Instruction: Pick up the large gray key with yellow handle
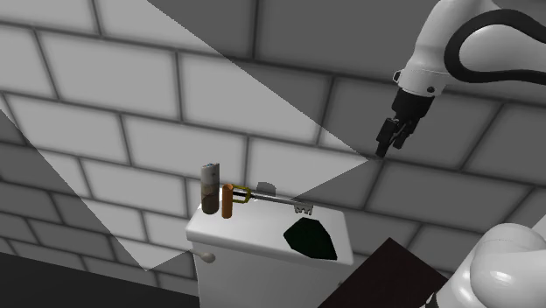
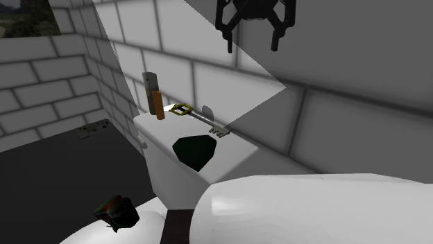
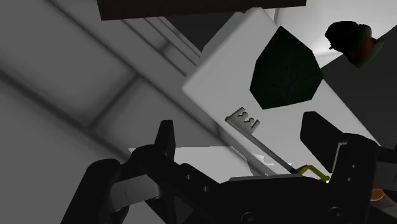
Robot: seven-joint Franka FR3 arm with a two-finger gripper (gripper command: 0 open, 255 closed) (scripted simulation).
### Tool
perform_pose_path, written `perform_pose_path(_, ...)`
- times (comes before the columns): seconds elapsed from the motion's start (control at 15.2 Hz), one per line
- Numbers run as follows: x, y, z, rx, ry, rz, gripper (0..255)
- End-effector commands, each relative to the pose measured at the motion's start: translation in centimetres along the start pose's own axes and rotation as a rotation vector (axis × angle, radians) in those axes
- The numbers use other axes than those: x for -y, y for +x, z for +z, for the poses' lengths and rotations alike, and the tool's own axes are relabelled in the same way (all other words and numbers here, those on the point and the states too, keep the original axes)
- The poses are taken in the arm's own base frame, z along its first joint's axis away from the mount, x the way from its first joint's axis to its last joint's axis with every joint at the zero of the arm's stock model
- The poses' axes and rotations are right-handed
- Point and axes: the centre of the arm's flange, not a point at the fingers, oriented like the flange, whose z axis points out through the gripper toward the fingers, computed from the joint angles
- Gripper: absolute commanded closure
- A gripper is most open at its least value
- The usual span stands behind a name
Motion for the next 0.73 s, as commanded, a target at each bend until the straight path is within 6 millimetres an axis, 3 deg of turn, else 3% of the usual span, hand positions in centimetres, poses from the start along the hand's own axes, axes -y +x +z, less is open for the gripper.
perform_pose_path(0.0,0.0,0.0,0.0,0.0,0.0,0.0,0)
perform_pose_path(0.66,2.7,9.5,8.7,-0.003,-0.004,-0.25,0)
